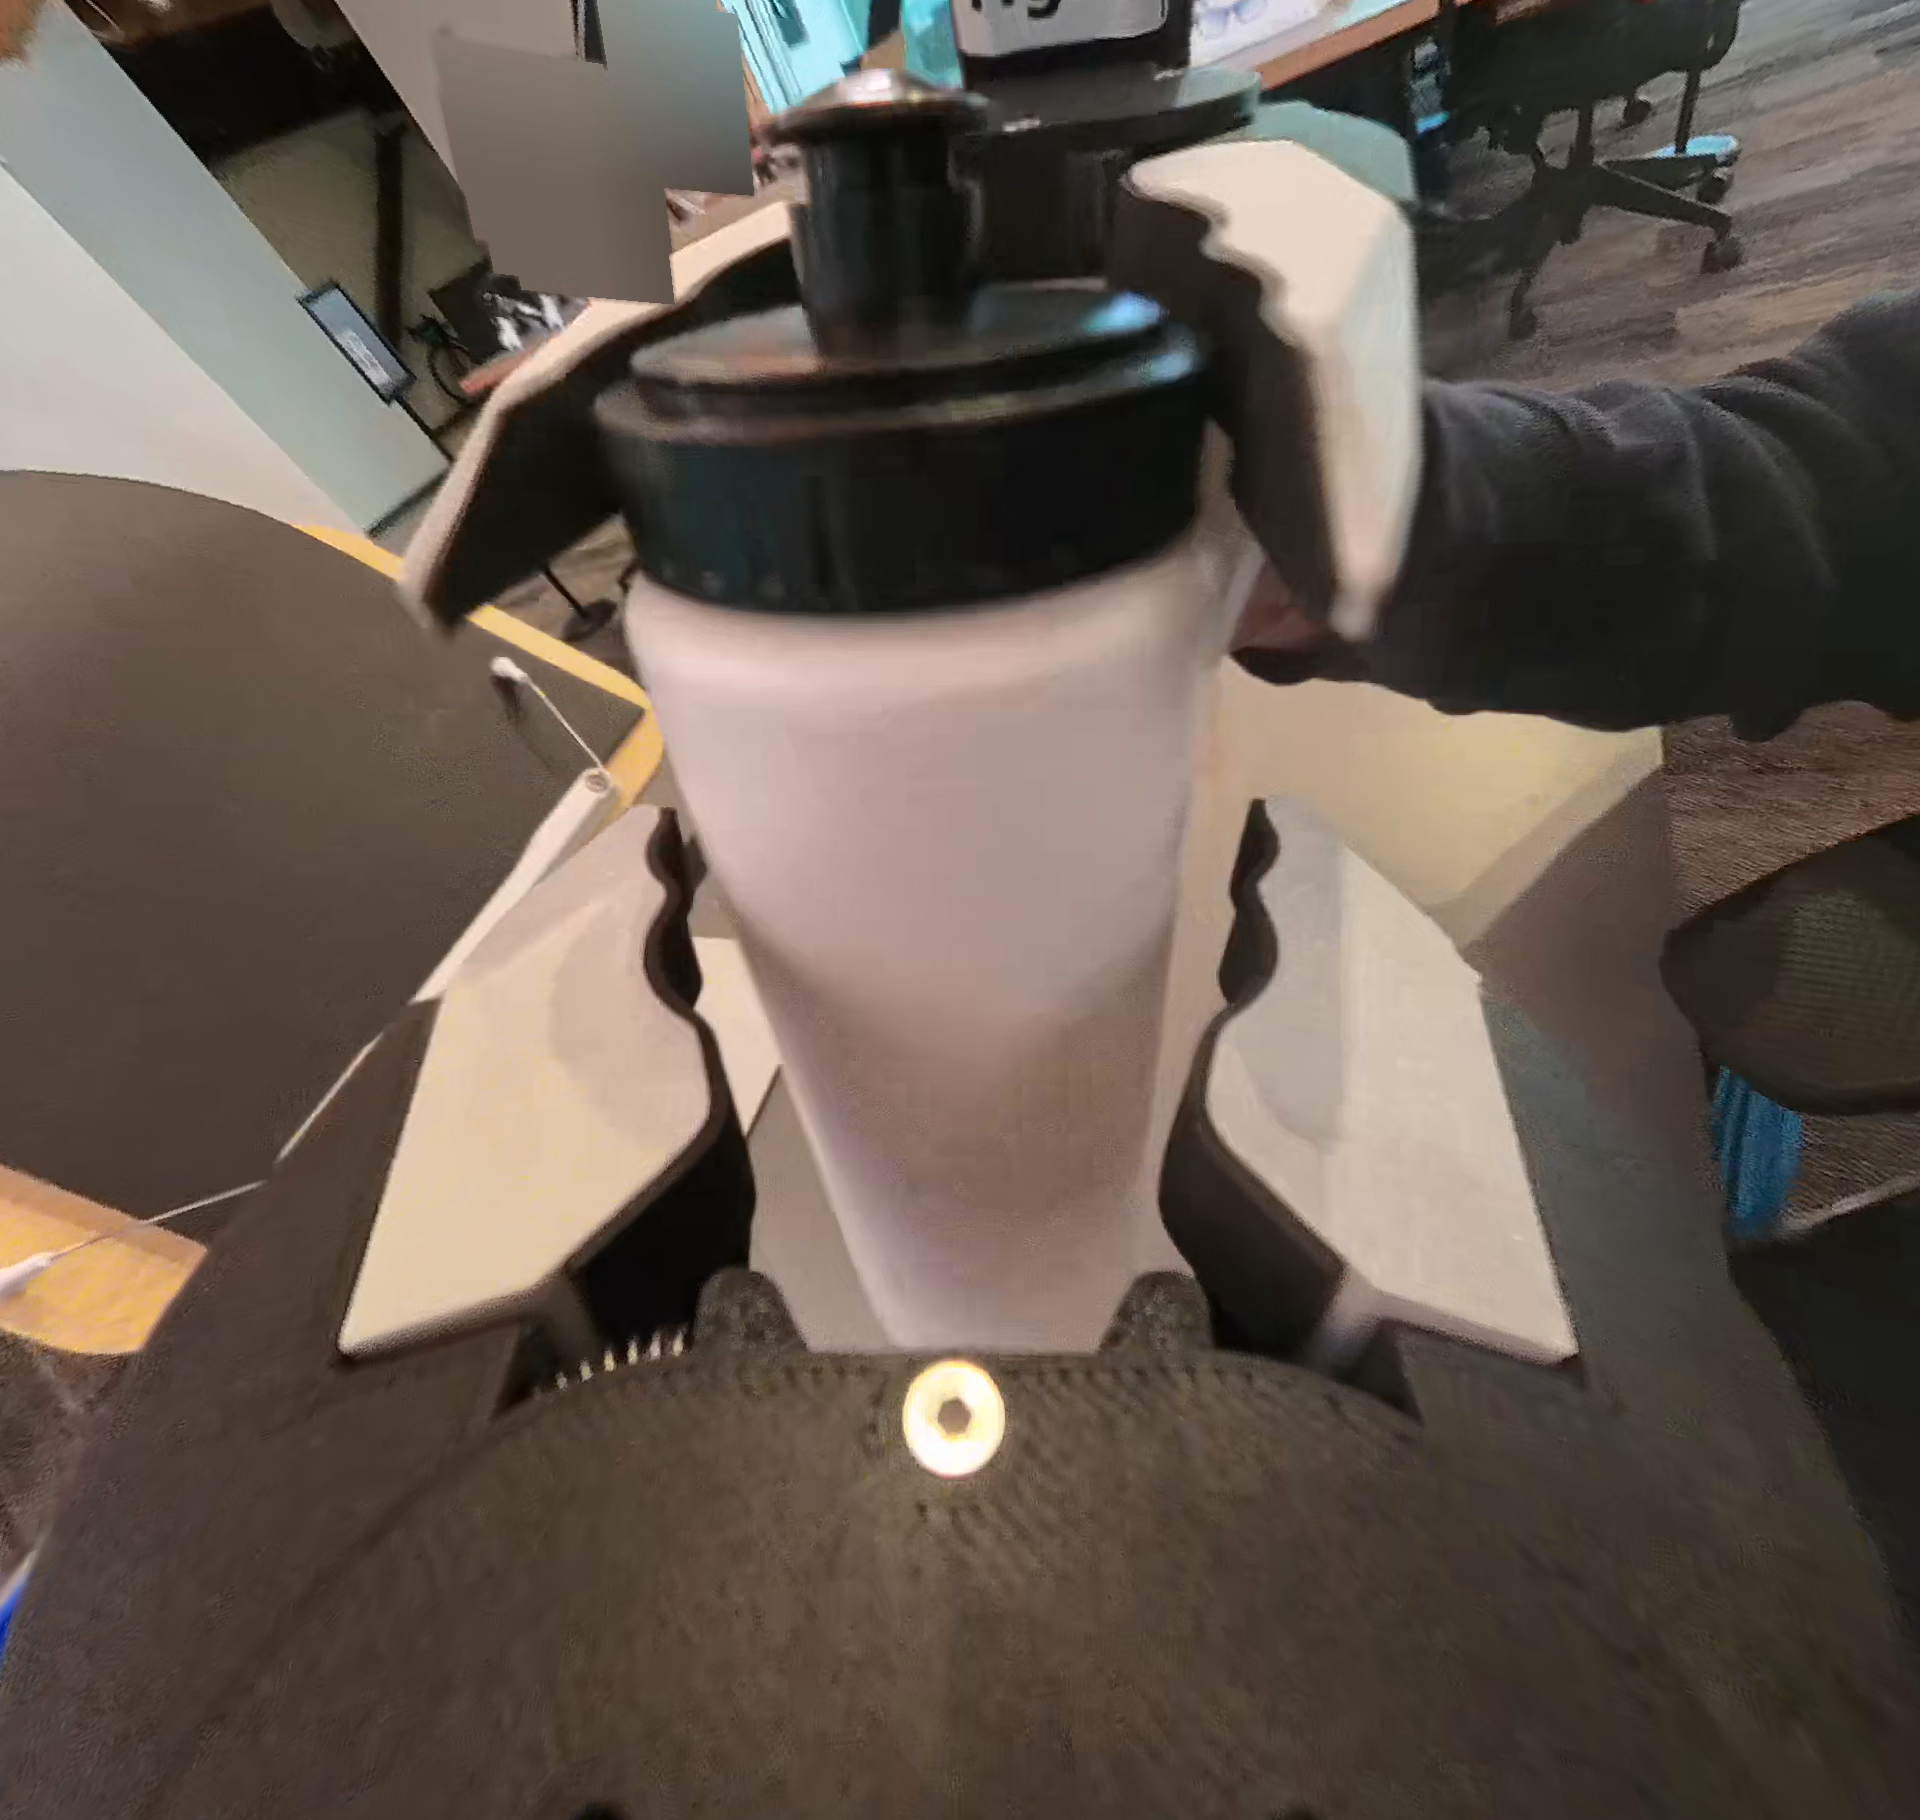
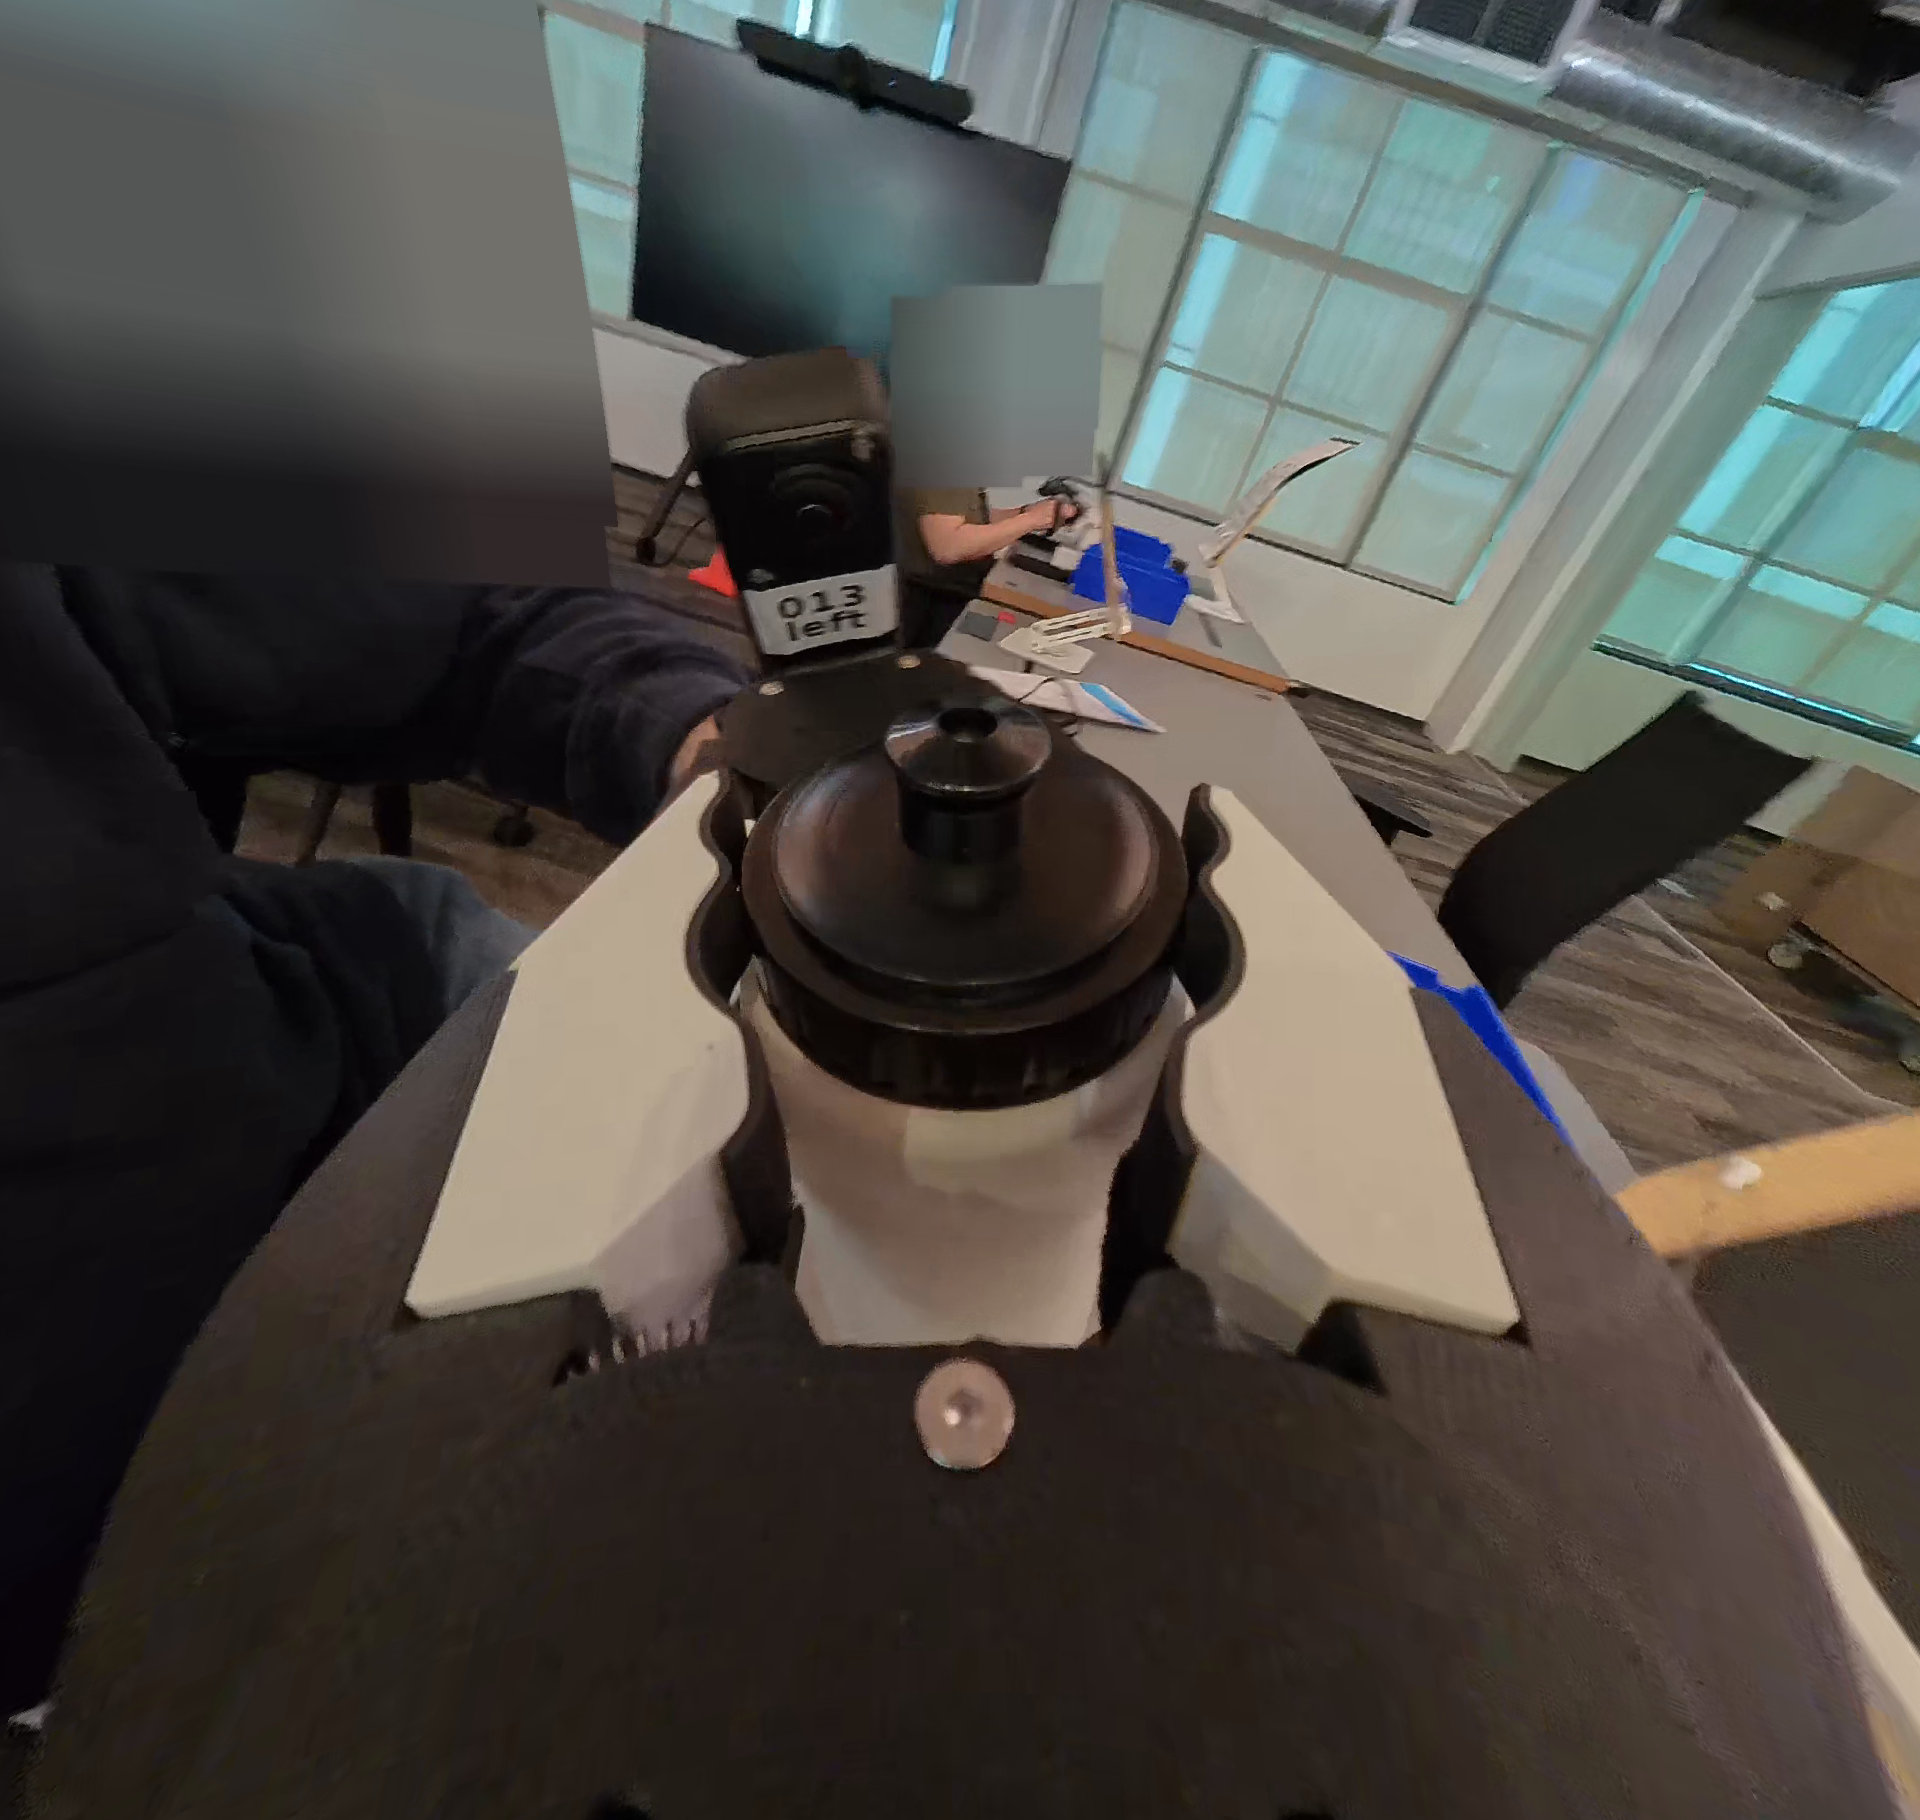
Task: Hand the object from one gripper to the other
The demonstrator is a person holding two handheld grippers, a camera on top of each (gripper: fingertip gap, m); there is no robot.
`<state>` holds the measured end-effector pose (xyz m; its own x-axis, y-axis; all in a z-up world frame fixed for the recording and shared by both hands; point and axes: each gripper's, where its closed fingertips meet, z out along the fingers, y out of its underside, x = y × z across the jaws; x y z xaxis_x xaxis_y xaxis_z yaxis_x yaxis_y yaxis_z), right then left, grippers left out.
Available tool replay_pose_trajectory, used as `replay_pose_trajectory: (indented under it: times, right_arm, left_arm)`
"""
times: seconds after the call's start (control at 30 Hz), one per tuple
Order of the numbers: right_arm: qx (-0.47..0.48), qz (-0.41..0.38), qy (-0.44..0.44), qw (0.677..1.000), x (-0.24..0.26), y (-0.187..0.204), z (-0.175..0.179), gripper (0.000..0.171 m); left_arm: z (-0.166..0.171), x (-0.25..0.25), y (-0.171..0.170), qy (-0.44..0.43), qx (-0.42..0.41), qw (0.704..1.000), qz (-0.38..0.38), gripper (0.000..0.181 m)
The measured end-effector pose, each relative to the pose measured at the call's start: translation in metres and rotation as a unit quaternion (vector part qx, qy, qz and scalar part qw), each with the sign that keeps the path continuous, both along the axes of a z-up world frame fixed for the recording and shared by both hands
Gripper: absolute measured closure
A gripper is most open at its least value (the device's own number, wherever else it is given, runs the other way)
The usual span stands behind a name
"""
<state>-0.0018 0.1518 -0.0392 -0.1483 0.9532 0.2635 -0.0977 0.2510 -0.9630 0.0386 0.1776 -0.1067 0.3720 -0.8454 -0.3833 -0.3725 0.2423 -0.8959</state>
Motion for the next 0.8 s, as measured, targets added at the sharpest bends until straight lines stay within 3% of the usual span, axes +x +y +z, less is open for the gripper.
replay_pose_trajectory:
  times: [0.1, 0.27, 0.37, 0.47, 0.57, 0.8]
  right_arm:
    - [-0.031, -0.062, 0.017, 0.997, 0.038, 0.033, 0.018, 0.089]
    - [-0.077, -0.246, -0.008, 0.966, 0.137, 0.125, 0.021, 0.09]
    - [-0.143, -0.342, -0.022, 0.929, 0.205, 0.183, 0.0, 0.09]
    - [-0.206, -0.417, -0.061, 0.883, 0.259, 0.23, -0.043, 0.089]
    - [-0.27, -0.435, -0.086, 0.854, 0.287, 0.26, -0.085, 0.09]
    - [-0.367, -0.466, -0.114, 0.797, 0.319, 0.319, -0.154, 0.09]
  left_arm:
    - [0.008, -0.008, 0.003, -0.007, 0.02, 1.0, 0.016, 0.086]
    - [0.004, -0.042, 0.015, -0.009, 0.036, 0.997, 0.063, 0.103]
    - [-0.005, -0.066, 0.024, -0.006, 0.037, 0.994, 0.098, 0.115]
    - [-0.015, -0.092, 0.032, 0.003, 0.039, 0.989, 0.14, 0.127]
    - [-0.025, -0.118, 0.038, 0.013, 0.034, 0.983, 0.181, 0.143]
    - [-0.038, -0.177, 0.043, 0.022, 0.019, 0.965, 0.261, 0.145]
